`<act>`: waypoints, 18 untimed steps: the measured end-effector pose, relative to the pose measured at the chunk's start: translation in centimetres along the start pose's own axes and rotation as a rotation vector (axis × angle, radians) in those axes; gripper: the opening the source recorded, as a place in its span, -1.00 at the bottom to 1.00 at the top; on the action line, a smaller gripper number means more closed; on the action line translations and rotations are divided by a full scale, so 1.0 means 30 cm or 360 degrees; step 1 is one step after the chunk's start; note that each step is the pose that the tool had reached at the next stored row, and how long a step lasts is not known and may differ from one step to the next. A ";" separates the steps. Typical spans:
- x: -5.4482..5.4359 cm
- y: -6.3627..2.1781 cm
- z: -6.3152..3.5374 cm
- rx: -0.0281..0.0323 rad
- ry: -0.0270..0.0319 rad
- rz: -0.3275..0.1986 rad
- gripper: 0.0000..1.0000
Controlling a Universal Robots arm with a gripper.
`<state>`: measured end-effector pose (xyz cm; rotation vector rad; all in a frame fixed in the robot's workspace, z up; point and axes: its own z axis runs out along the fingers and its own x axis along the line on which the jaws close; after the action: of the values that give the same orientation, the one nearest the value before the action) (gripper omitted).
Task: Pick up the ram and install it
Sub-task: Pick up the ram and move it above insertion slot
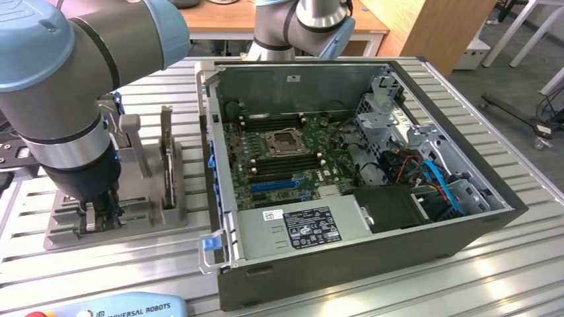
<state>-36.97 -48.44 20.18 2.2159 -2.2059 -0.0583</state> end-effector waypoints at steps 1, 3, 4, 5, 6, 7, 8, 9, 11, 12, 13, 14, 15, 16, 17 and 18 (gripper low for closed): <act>0.000 0.000 0.000 0.00000 0.00000 0.0000 -0.42; 0.000 0.000 0.000 -0.00001 0.00000 0.0000 -0.42; 0.000 0.000 0.000 -0.00001 0.00001 0.0000 -0.42; 0.000 0.000 0.000 -0.00001 0.00001 0.0000 -0.42; 0.000 0.000 -0.001 0.00000 0.00000 0.0000 -0.42; 0.000 0.000 -0.002 0.00000 0.00000 0.0000 -0.42; 0.000 0.000 -0.002 0.00001 -0.00002 0.0000 -0.42; 0.000 0.000 -0.002 0.00000 0.00000 0.0000 -0.42; 0.000 0.000 -0.002 -0.00001 0.00001 0.0000 -0.42; 0.000 0.000 -0.002 0.00000 0.00000 0.0000 -0.42; 0.000 0.000 -0.002 -0.00001 0.00000 0.0000 -0.42; 0.000 0.000 -0.002 0.00000 0.00001 0.0000 -0.42; 0.000 0.000 -0.002 0.00000 0.00000 0.0000 -0.42; 0.000 0.000 -0.002 0.00000 0.00000 0.0000 -0.45; 0.000 0.000 -0.002 0.00000 0.00001 0.0000 -0.45; 0.000 0.000 -0.002 0.00000 0.00001 0.0000 -0.58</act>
<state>-36.96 -48.44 20.24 2.2159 -2.2059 -0.0583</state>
